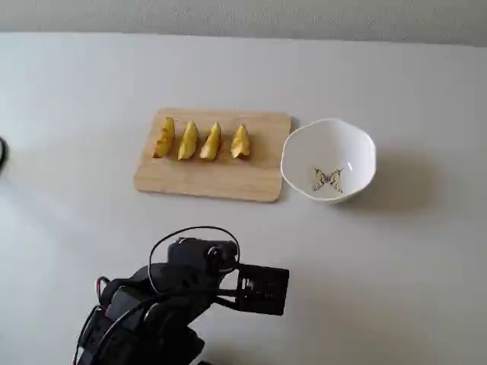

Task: Pick up the second from the right apple slice from the cutting board and place it into the bowl

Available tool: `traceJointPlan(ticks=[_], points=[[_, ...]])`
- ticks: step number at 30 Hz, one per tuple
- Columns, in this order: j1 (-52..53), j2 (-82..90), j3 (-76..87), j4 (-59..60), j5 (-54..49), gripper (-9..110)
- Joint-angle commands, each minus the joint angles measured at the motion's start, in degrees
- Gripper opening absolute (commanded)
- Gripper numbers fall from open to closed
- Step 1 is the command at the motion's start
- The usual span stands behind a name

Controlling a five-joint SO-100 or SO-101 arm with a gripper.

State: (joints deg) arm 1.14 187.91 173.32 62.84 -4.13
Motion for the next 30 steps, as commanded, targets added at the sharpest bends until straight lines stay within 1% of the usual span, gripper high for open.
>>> traceJointPlan(ticks=[1,30], points=[[0.35,0.62,-0.26,-0.35,0.0,0],[-0.18,0.62,-0.26,-0.35,-0.62,0]])
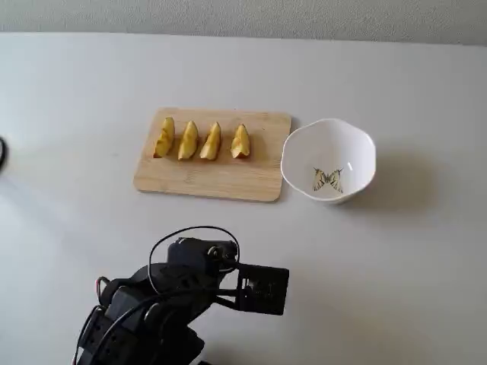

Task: Pick up the second from the right apple slice from the cutting board and place it into the bowl

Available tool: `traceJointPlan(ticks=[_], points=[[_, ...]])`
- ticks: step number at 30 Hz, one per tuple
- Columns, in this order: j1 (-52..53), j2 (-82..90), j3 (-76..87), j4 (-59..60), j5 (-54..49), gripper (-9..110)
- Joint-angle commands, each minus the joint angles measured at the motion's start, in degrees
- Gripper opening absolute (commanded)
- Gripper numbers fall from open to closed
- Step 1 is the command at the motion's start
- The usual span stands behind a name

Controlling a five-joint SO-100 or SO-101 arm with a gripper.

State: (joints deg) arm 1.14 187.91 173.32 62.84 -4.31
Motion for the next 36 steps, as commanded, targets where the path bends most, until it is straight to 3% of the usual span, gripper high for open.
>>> traceJointPlan(ticks=[1,16,21,24,28,36], points=[[-0.18,0.62,-0.26,-0.35,-0.44,0],[-0.35,0.62,-0.26,-0.53,-0.62,0],[0.0,0.62,-0.09,-0.7,-11.95,1],[-2.37,0.62,-1.67,1.58,-23.47,9],[-7.91,-2.02,-14.68,6.24,-29.09,18],[-17.49,-56.25,-64.42,17.58,-40.69,23]])
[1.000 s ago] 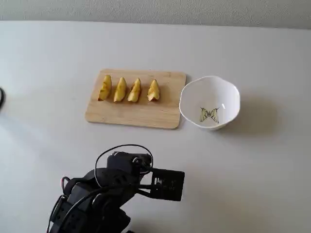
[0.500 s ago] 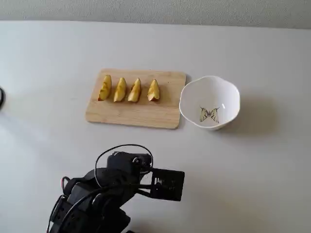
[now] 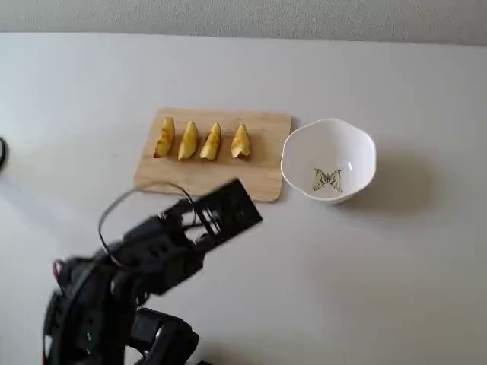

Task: Pick up the second from the right apple slice from the cutting board and place it into the bowl

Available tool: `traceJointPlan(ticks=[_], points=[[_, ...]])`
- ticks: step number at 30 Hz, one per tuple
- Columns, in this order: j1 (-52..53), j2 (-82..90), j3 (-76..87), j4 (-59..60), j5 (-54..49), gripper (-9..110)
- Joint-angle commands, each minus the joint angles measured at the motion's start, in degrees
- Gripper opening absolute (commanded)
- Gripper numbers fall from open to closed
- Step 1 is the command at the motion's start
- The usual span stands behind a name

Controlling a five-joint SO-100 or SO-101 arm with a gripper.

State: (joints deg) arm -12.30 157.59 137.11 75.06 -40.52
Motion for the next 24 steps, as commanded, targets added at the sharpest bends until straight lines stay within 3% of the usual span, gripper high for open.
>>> traceJointPlan(ticks=[1,11,24], points=[[-5.36,-32.26,-35.24,8.17,-5.36,23],[-9.32,-86.22,-99.4,29.0,-12.22,23],[-8.7,-110.65,-122.26,28.65,-13.54,23]])
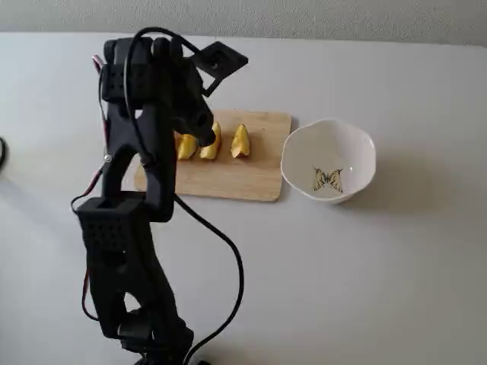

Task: Pick up the second from the right apple slice from the cutting board and place it into the bowl

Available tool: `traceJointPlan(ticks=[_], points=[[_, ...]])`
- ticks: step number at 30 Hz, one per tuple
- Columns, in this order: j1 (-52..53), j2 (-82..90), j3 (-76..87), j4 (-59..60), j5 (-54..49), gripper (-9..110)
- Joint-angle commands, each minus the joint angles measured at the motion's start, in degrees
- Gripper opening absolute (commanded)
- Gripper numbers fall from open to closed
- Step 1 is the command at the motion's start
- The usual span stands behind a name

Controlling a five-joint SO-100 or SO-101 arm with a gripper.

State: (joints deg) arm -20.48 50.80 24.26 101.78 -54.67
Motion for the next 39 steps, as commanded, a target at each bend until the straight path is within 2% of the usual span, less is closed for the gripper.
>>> traceJointPlan(ticks=[1,10,15,18,32,39], points=[[-1.05,-4.57,-9.4,1.85,0.88,23],[-1.85,-9.58,-9.67,-2.46,2.11,23],[-1.49,-16.61,-17.93,-0.88,1.93,24],[-1.14,-18.19,-17.93,-1.67,1.67,28],[-0.97,-22.94,-17.93,-5.1,1.41,28],[-0.88,-24.17,-18.02,-6.59,1.32,14]])
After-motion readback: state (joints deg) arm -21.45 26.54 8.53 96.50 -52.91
